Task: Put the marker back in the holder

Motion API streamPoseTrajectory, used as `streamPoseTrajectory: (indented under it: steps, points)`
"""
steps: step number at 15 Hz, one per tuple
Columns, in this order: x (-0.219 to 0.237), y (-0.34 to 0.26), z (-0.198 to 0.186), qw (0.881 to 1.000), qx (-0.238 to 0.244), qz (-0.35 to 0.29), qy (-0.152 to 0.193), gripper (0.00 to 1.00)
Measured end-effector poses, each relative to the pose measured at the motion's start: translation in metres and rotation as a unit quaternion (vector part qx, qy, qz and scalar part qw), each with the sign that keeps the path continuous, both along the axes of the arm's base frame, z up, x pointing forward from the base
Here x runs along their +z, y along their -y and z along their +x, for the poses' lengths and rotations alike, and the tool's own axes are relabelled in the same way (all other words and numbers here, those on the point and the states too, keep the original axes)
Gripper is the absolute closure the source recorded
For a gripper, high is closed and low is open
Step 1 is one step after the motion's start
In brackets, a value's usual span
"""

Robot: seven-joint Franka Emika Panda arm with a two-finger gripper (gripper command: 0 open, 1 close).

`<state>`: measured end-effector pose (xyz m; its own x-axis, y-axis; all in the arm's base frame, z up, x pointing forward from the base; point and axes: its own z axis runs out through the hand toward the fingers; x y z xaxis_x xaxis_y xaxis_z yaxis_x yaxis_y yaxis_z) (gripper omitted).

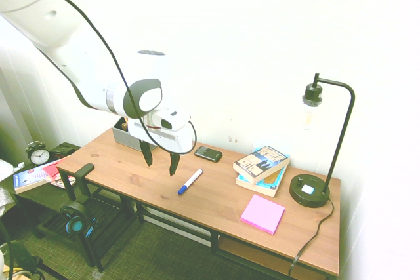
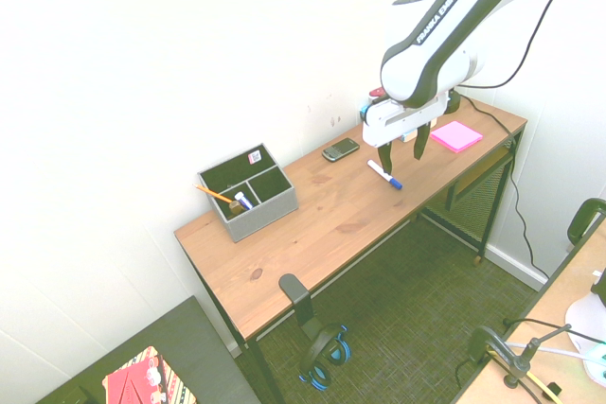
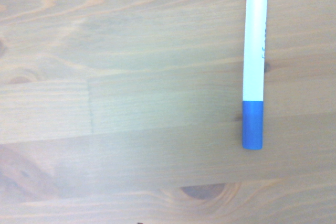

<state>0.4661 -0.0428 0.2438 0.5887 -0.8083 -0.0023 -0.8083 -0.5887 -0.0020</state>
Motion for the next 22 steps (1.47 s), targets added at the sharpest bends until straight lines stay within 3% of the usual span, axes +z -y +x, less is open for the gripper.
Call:
streamPoseTrajectory:
  steps: [2, 3, 14, 22]
  points:
    - [-0.021, 0.005, 0.011, 1.000, -0.004, -0.001, -0.005, 0.00]
    - [-0.030, 0.008, 0.017, 1.000, -0.006, -0.001, -0.006, 1.00]
    - [-0.087, 0.032, 0.042, 1.000, -0.007, -0.002, -0.012, 1.00]
    - [-0.088, 0.037, 0.048, 1.000, -0.006, -0.001, -0.008, 1.00]
